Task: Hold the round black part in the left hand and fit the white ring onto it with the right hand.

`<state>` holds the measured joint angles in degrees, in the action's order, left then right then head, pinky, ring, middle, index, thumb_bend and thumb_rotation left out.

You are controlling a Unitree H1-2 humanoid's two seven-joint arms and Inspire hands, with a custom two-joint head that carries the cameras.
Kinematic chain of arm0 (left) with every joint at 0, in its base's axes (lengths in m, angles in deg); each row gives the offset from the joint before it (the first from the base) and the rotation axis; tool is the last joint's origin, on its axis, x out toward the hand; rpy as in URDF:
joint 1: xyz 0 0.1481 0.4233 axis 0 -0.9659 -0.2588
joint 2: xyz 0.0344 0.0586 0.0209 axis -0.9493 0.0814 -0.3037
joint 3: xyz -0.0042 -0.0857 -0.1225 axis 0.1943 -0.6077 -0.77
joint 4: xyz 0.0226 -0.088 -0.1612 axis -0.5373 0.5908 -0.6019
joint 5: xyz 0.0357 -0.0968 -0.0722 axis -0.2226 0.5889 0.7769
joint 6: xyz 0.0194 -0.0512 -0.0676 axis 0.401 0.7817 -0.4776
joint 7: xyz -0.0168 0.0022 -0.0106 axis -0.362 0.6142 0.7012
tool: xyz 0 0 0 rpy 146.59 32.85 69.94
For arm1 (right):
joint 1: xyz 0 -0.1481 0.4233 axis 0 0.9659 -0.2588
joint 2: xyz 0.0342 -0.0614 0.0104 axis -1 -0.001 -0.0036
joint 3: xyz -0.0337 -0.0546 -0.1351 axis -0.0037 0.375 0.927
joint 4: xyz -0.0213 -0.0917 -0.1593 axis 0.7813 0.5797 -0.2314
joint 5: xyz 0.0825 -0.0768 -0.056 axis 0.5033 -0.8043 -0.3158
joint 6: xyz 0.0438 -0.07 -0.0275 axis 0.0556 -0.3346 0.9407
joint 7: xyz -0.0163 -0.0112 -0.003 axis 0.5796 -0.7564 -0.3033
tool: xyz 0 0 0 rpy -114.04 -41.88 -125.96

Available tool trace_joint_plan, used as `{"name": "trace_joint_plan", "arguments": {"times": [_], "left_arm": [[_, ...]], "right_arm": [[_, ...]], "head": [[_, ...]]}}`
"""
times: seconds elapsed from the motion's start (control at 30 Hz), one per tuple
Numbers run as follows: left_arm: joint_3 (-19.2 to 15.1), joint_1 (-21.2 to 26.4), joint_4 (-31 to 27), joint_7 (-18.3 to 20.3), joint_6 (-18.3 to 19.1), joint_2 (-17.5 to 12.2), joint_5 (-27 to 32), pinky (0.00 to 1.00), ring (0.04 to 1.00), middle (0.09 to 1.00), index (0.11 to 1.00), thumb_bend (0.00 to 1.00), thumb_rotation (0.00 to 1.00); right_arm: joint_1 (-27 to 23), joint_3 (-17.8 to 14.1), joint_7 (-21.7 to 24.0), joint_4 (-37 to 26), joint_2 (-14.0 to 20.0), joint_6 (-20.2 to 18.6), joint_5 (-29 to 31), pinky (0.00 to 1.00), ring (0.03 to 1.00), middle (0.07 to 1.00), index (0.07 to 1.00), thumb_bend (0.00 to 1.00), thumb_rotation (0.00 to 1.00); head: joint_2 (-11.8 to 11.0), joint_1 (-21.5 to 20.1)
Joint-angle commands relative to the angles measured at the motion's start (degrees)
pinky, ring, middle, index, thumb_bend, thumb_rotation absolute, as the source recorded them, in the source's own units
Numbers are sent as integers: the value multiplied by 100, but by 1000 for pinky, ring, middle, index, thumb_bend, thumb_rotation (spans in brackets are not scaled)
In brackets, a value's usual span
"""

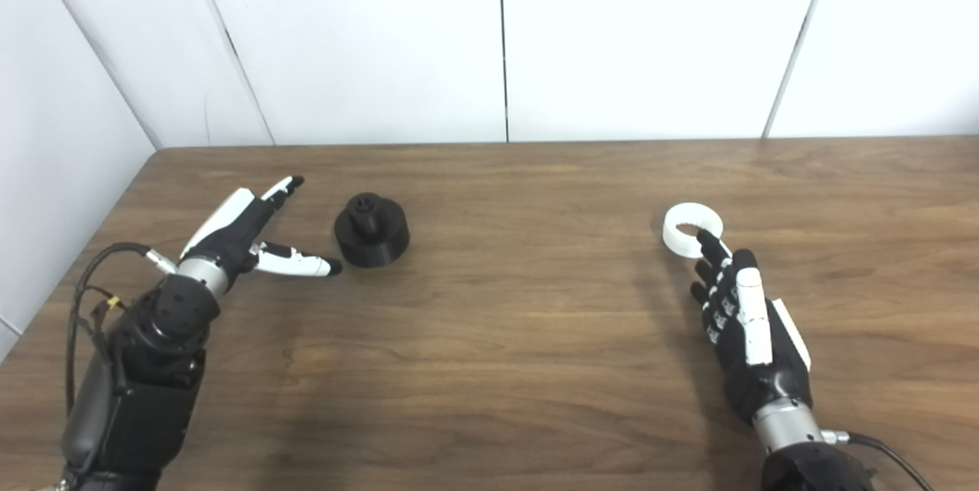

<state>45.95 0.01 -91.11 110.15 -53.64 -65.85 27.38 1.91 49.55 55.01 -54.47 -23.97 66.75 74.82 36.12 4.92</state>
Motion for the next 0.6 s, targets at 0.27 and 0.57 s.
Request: {"name": "trace_joint_plan", "arguments": {"times": [0.27, 0.57], "left_arm": [[173, 490, 195, 142, -27, -434, -55, 1000, 1000, 1000, 947, 1000, 226], [402, 670, 361, 134, -26, -496, -82, 1000, 1000, 1000, 927, 1000, 264]], "right_arm": [[-56, 9, -33, -262, -15, 181, 15, 1000, 995, 982, 924, 542, 1000], [-37, 15, -39, -284, -13, 163, 3, 1000, 992, 982, 925, 548, 1000]], "head": [[2, 9], [21, -38]]}}
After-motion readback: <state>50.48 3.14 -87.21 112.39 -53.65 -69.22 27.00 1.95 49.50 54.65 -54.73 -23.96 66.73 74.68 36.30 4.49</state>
